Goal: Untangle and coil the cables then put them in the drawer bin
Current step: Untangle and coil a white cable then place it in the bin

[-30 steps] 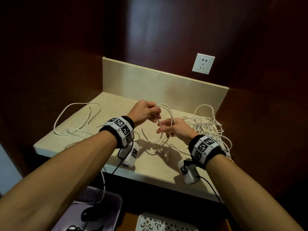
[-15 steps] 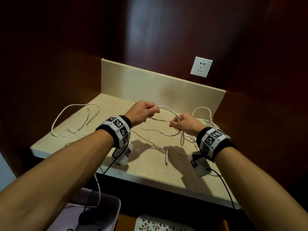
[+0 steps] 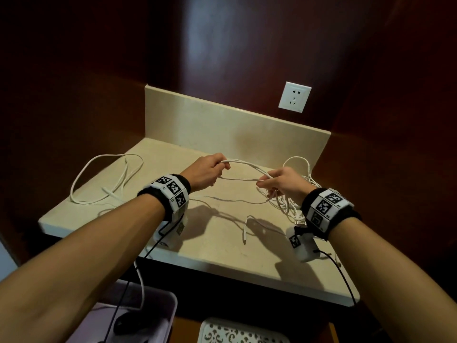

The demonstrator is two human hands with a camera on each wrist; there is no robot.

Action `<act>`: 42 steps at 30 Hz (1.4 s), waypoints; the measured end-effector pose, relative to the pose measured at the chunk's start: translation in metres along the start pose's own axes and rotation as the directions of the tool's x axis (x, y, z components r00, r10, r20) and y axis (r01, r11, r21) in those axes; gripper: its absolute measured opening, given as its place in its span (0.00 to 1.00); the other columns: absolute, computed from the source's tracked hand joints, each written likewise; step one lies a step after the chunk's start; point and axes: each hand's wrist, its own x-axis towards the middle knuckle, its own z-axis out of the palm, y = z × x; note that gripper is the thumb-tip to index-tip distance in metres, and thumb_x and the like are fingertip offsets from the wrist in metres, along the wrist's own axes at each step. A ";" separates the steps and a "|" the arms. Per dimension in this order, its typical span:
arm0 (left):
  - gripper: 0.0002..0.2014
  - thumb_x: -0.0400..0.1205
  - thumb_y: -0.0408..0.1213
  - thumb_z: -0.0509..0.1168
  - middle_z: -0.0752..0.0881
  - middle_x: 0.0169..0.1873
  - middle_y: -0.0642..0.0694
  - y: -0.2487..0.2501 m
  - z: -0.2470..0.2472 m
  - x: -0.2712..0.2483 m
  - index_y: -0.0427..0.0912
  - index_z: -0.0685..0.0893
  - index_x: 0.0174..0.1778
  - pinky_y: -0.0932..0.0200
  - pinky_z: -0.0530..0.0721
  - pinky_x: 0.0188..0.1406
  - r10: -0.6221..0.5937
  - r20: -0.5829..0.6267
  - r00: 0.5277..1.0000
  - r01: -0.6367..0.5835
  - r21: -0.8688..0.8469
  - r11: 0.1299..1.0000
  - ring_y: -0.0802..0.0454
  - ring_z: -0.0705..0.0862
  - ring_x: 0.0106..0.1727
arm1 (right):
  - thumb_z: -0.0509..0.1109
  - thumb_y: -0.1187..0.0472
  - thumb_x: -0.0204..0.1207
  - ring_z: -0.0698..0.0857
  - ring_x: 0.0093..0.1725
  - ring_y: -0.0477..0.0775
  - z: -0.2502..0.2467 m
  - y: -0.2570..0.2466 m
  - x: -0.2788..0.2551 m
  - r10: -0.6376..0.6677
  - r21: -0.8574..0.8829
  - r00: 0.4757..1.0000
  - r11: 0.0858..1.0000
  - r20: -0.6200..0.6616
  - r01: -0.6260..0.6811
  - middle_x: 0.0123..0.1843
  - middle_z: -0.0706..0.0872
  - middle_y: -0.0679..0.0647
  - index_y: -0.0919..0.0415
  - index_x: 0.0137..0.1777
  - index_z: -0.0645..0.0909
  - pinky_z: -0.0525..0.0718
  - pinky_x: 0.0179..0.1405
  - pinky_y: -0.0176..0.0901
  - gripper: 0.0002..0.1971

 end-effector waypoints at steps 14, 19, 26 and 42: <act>0.11 0.88 0.34 0.54 0.77 0.31 0.51 -0.009 -0.001 0.000 0.45 0.81 0.48 0.56 0.75 0.36 0.008 -0.022 1.000 -0.007 0.058 0.998 0.52 0.75 0.32 | 0.74 0.74 0.70 0.74 0.31 0.52 0.001 0.007 0.000 0.062 -0.003 0.992 0.998 0.113 -0.062 0.34 0.82 0.57 0.64 0.40 0.88 0.79 0.27 0.40 0.06; 0.11 0.88 0.35 0.53 0.81 0.37 0.47 -0.014 0.002 -0.003 0.44 0.82 0.50 0.57 0.75 0.38 -0.017 0.016 1.000 0.015 0.119 0.993 0.54 0.75 0.33 | 0.76 0.71 0.70 0.73 0.28 0.49 -0.001 0.018 0.000 0.094 -0.020 0.990 0.995 0.105 -0.093 0.27 0.80 0.52 0.69 0.42 0.88 0.76 0.27 0.40 0.02; 0.10 0.88 0.36 0.52 0.82 0.41 0.46 -0.021 0.007 -0.008 0.46 0.79 0.50 0.55 0.75 0.40 -0.063 0.088 0.994 0.044 0.204 0.978 0.53 0.78 0.37 | 0.81 0.54 0.69 0.76 0.30 0.51 0.007 0.028 0.001 0.151 -0.379 0.983 0.920 0.100 -0.103 0.30 0.80 0.52 0.61 0.36 0.85 0.74 0.29 0.40 0.11; 0.42 0.70 0.66 0.72 0.81 0.58 0.46 -0.012 0.005 -0.018 0.47 0.66 0.72 0.47 0.81 0.58 -0.183 0.240 0.953 0.050 0.472 0.880 0.46 0.81 0.53 | 0.72 0.55 0.79 0.77 0.27 0.50 0.013 0.002 0.007 -0.055 -0.330 0.996 0.943 -0.065 0.030 0.28 0.82 0.54 0.63 0.39 0.88 0.73 0.33 0.42 0.12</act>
